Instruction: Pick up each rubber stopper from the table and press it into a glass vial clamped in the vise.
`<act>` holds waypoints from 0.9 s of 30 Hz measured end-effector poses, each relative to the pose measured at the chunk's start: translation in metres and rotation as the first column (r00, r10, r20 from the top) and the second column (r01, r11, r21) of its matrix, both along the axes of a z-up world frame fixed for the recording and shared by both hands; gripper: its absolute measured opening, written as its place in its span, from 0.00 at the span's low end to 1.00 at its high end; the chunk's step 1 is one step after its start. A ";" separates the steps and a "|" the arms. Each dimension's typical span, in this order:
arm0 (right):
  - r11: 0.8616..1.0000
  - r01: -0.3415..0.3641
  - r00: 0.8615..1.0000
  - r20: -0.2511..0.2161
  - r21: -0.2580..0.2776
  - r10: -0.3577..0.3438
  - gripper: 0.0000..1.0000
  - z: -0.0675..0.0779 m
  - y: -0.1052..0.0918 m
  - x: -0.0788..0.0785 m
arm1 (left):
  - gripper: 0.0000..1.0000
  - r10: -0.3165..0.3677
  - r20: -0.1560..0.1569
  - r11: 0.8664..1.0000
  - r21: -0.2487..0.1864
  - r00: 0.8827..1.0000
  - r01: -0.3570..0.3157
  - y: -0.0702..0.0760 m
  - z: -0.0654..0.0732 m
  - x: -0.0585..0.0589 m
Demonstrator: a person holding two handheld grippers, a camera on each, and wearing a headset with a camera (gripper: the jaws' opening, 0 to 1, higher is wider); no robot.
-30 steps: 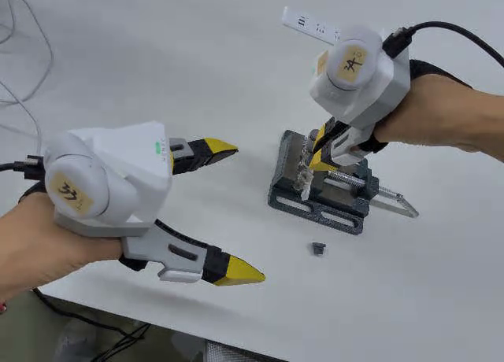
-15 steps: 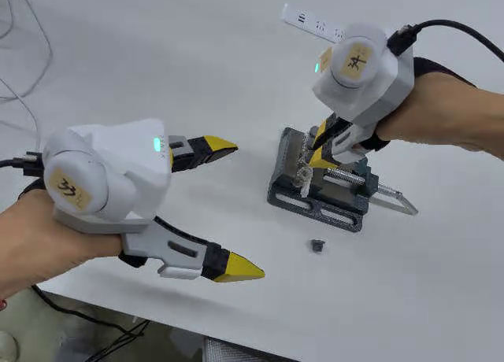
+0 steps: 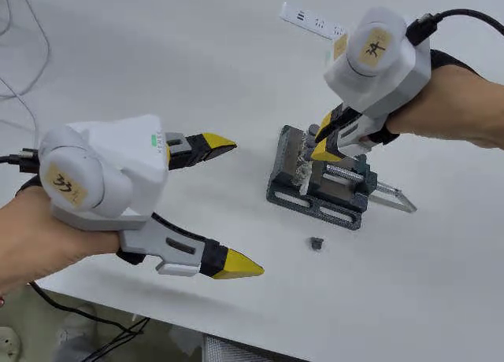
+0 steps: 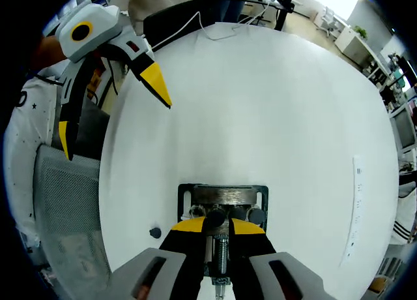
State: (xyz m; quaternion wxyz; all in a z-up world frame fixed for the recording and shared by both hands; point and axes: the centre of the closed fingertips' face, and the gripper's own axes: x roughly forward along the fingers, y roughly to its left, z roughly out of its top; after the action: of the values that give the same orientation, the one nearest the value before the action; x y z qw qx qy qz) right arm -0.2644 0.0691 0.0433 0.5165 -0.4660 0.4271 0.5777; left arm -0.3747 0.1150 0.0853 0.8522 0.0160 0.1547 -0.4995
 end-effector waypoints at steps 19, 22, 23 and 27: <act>1.000 0.019 0.999 -0.041 0.025 -0.018 0.03 -0.008 0.001 -0.004 | 0.89 -0.001 -0.010 1.000 -0.007 1.000 0.001 0.002 -0.002 0.000; 1.000 0.018 0.999 -0.041 0.022 -0.017 0.04 -0.011 0.000 -0.005 | 0.89 -0.001 -0.011 1.000 -0.008 1.000 0.001 0.002 -0.002 0.000; 1.000 0.018 0.999 -0.044 0.020 -0.017 0.03 -0.013 0.000 -0.005 | 0.89 -0.001 -0.010 1.000 -0.009 1.000 0.001 0.002 -0.002 0.000; 1.000 0.018 0.999 -0.040 0.023 -0.017 0.01 -0.012 0.000 -0.003 | 0.89 0.000 -0.011 1.000 -0.011 1.000 0.000 0.001 -0.001 0.000</act>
State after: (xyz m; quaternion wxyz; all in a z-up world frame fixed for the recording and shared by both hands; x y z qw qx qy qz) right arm -0.2670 0.0688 0.0313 0.5185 -0.4445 0.4345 0.5872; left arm -0.3752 0.1163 0.0843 0.8513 0.0085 0.1567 -0.5006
